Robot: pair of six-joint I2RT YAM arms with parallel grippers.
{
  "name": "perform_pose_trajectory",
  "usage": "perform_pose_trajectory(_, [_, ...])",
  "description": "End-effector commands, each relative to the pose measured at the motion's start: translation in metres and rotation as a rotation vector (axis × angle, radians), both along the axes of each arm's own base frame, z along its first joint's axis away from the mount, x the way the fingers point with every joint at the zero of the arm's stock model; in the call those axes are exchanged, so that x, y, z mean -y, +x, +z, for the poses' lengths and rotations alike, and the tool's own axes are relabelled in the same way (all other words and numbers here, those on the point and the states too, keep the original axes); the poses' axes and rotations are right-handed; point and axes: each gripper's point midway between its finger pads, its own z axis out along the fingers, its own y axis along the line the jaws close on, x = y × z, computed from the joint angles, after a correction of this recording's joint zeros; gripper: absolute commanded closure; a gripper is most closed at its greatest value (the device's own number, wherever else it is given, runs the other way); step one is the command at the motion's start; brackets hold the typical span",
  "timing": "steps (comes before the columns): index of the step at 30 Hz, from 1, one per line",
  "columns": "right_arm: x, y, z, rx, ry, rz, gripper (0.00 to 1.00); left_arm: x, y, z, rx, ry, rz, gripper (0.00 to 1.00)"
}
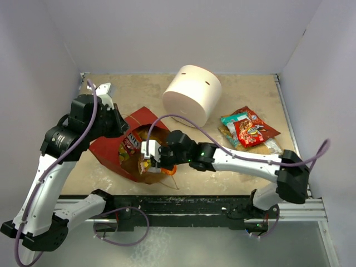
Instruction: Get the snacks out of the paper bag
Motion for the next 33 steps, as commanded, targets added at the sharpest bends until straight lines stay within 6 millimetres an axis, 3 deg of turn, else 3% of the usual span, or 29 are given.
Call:
perform_pose_trajectory(1, [0.025, -0.028, 0.055, -0.052, 0.055, 0.050, 1.00, -0.002, 0.006, 0.008, 0.050, -0.069, 0.073, 1.00])
perform_pose_trajectory(5, [0.058, -0.040, 0.085, -0.023, 0.076, 0.053, 1.00, -0.004, 0.007, 0.007, 0.050, -0.068, 0.087, 1.00])
perform_pose_trajectory(8, [0.087, -0.034, 0.112, 0.072, 0.103, -0.014, 1.00, -0.004, 0.008, 0.010, 0.052, -0.068, 0.093, 1.00])
perform_pose_trajectory(16, [0.187, 0.053, 0.157, 0.566, 0.034, -0.532, 1.00, -0.003, 0.007, 0.005, 0.028, -0.058, 0.081, 1.00])
perform_pose_trajectory(21, [0.252, 0.094, 0.179, 0.809, -0.026, -0.903, 1.00, 0.003, 0.010, 0.005, 0.014, -0.055, 0.051, 1.00])
perform_pose_trajectory(24, [0.286, 0.120, 0.182, 0.761, -0.013, -1.102, 1.00, 0.008, 0.015, 0.006, 0.016, -0.059, 0.029, 1.00])
perform_pose_trajectory(27, [0.315, 0.144, 0.169, 0.704, -0.074, -1.252, 1.00, 0.013, 0.019, 0.008, 0.022, -0.050, -0.002, 1.00])
perform_pose_trajectory(33, [0.371, 0.169, 0.145, 0.602, -0.192, -1.484, 1.00, 0.019, 0.024, 0.007, 0.015, -0.019, -0.058, 1.00])
